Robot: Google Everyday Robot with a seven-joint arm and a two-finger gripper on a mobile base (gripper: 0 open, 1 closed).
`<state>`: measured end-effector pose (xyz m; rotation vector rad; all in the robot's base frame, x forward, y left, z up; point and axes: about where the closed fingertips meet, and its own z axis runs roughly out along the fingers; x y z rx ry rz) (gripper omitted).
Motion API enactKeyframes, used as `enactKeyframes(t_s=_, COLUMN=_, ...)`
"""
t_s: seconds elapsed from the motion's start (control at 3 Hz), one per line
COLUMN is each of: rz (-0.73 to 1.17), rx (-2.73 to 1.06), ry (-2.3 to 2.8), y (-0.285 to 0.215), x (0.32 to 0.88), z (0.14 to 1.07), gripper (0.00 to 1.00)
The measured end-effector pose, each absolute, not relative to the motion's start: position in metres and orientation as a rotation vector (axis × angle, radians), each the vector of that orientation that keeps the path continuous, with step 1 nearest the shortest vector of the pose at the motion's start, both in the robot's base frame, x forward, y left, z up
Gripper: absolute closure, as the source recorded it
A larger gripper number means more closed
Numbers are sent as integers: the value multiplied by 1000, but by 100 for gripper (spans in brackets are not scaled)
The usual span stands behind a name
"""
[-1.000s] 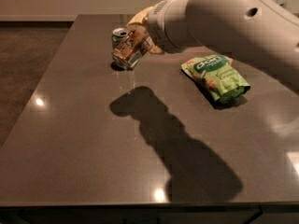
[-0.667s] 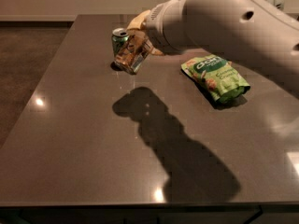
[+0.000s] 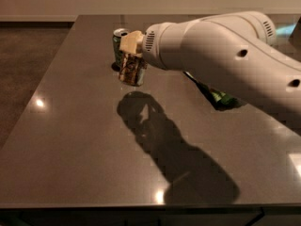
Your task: Place orange can upright
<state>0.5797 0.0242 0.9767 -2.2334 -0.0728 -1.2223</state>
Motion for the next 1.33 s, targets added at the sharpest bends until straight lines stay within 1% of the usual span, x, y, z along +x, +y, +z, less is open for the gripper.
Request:
enactKeyframes(t_s=0.33, rz=-1341, rx=-2143, ry=-217, y=39, x=573, z=973, gripper=100)
enactKeyframes(t_s=0.67, rz=-1573, rx=-2022, ry=-480, y=62, x=559, z=972, gripper=100)
enactKeyframes(t_s=1.0, rz=-1687, rx=-1952, ry=-603, y=71, x=548, z=969, gripper=100)
enactKeyframes(t_s=1.33, rz=-1740, rx=-1935, ry=-664, y=68, x=541, z=959, gripper=100)
